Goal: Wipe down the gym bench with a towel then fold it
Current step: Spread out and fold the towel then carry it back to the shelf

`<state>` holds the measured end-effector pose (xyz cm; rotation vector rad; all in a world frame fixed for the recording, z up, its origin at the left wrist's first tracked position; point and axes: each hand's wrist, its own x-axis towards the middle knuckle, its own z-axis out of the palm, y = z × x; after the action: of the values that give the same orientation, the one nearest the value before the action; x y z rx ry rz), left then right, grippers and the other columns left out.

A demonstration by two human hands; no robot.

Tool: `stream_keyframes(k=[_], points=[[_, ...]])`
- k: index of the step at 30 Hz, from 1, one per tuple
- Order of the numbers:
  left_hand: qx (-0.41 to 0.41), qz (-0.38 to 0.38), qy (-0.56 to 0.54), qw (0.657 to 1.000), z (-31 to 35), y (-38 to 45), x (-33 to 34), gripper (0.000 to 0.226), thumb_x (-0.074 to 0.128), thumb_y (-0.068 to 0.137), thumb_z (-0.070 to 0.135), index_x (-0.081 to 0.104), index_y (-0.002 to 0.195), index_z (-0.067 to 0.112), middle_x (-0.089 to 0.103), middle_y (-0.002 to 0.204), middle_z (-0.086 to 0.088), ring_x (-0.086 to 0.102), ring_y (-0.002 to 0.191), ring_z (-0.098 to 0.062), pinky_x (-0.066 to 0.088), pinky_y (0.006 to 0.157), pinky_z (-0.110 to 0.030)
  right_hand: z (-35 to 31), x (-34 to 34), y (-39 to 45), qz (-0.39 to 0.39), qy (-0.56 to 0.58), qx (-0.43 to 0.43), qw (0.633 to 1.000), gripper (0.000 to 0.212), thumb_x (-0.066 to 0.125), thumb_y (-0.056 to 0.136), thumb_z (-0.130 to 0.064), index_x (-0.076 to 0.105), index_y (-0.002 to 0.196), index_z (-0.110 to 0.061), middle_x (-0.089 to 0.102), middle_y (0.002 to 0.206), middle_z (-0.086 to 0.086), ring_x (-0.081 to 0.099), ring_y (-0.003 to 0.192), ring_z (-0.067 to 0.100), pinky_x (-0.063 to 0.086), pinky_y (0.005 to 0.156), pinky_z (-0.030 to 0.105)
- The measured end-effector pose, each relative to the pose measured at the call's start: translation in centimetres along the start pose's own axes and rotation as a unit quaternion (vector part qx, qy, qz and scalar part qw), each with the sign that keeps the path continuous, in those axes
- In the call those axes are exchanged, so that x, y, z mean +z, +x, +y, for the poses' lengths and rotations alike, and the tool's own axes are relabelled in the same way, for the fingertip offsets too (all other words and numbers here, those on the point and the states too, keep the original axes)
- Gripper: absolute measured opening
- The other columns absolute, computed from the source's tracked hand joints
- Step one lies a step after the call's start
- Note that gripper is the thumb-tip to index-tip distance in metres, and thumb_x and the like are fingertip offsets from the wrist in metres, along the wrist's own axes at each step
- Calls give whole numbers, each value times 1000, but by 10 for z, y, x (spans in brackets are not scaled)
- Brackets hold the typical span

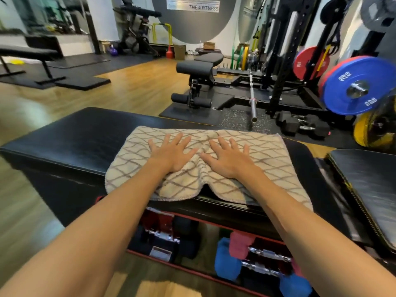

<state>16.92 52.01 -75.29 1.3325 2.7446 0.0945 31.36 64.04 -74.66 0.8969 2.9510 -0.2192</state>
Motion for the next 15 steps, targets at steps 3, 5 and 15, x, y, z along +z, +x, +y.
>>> stream_keyframes(k=[3,5,15], points=[[-21,-9,1,1000,-30,-2,-3,67,9,92,69,-2,152,42,-10,162,11,-8,149,-26,-4,109,-70,-28,3,18,-3,-4,-21,1000,79,12,91,-78,6,158,-37,-6,167,-6,-7,153,30,-5,117,64],[-37,-5,4,999,-53,-5,-4,67,9,92,69,-1,152,42,-10,162,12,-9,149,-26,-4,109,-70,-47,6,30,-6,-8,-39,999,79,11,91,-78,5,158,-38,-8,167,-6,-7,153,29,-6,117,64],[-113,-9,4,994,-155,-16,-8,64,8,94,68,-3,151,44,-12,161,14,-9,149,-24,-5,110,-69,-144,16,74,-11,-10,-110,994,79,11,90,-79,8,158,-38,-6,167,-4,-8,153,31,-6,116,65]])
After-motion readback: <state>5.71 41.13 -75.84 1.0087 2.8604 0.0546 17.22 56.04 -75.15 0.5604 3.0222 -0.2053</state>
